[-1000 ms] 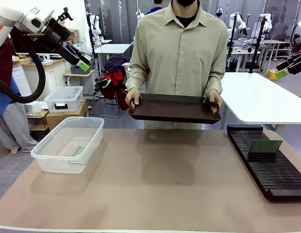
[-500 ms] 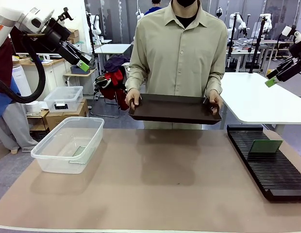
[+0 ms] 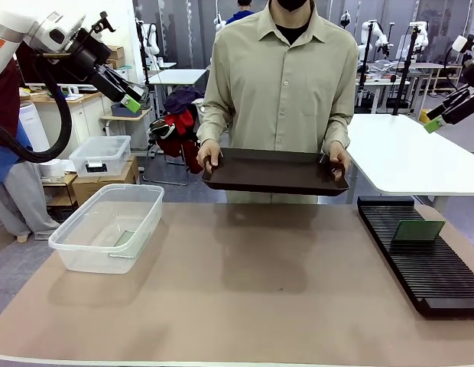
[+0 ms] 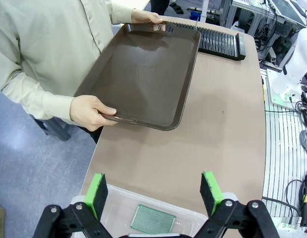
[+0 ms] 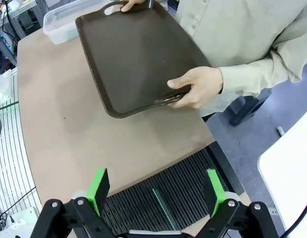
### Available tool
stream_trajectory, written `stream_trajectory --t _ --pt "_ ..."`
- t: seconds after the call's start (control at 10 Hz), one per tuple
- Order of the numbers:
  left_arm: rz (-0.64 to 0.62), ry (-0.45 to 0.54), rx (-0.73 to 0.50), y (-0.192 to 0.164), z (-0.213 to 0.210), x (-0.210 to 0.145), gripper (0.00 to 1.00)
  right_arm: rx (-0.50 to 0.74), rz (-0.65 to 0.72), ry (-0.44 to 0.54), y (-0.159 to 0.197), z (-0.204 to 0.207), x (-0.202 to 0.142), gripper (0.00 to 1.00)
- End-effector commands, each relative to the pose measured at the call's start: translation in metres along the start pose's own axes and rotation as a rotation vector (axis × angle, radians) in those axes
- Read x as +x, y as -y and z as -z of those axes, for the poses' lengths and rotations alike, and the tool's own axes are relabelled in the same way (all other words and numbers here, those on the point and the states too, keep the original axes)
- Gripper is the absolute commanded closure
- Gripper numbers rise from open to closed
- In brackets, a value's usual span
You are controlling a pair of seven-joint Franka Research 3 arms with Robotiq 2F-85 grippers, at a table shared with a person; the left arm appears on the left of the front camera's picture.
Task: Sort PCBs into racks and boxes based on the side picked up.
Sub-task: If the short side of the Blank PCB is picked up, insert it into the PCB Rack ; if the long side is picked up, place it in the Organizing box.
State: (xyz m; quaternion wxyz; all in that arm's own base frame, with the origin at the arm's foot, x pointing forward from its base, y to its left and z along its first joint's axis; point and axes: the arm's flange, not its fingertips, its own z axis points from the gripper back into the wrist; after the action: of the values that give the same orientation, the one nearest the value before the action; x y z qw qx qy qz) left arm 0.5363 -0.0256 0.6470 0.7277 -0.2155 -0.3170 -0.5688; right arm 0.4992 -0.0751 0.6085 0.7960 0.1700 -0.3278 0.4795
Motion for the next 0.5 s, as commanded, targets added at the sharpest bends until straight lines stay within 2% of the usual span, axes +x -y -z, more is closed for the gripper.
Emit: stream_trajectory --t 0.0,0.4 --pt "-0.001 -0.002 0.002 0.001 0.001 -0.001 0.00 0.009 -0.032 0.003 -0.005 -0.003 0.001 0.00" --pt "-0.001 -0.002 0.002 0.001 0.001 -0.001 0.00 0.002 -0.068 0.087 -0.020 -0.014 -0.008 0.00"
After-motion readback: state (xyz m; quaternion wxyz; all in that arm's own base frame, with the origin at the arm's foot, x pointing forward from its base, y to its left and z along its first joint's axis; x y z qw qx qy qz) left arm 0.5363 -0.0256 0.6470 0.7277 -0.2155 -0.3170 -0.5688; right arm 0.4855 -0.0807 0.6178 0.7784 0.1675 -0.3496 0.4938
